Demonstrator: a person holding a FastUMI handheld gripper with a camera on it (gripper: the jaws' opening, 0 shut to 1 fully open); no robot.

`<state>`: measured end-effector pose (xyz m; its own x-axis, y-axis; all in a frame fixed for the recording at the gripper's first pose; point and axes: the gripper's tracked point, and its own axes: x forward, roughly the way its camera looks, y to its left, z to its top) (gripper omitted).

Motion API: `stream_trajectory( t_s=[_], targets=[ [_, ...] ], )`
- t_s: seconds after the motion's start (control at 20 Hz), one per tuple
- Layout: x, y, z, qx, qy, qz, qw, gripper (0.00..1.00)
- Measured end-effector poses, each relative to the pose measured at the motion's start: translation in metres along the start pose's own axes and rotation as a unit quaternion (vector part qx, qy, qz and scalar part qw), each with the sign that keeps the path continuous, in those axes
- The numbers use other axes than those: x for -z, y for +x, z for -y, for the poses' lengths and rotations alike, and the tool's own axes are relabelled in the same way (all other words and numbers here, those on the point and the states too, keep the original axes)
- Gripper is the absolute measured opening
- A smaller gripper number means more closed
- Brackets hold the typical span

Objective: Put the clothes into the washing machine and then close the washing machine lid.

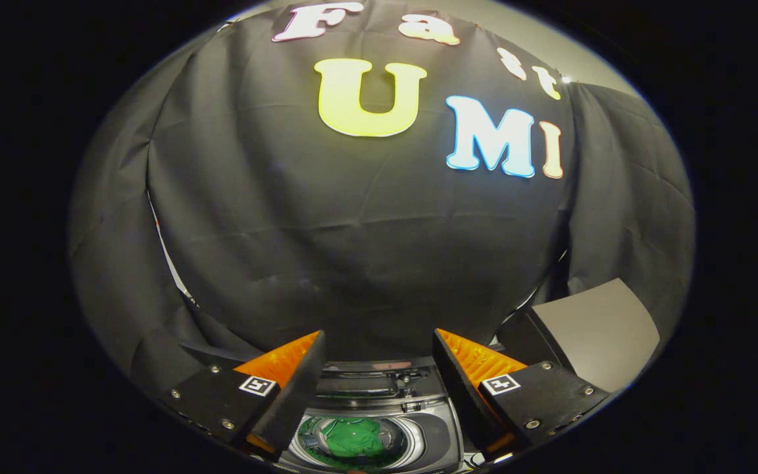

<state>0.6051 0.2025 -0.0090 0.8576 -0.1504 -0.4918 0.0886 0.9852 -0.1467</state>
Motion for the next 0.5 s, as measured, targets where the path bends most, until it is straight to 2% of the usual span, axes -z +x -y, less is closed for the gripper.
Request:
stream_trajectory(
  t_s=[0.15, 0.5],
  targets=[
    [0.004, 0.021, -0.011, -0.017, -0.003, -0.021, 1.000, 0.98],
    [0.013, 0.046, -0.011, -0.030, 0.004, -0.054, 0.998, 0.98]
  ],
)
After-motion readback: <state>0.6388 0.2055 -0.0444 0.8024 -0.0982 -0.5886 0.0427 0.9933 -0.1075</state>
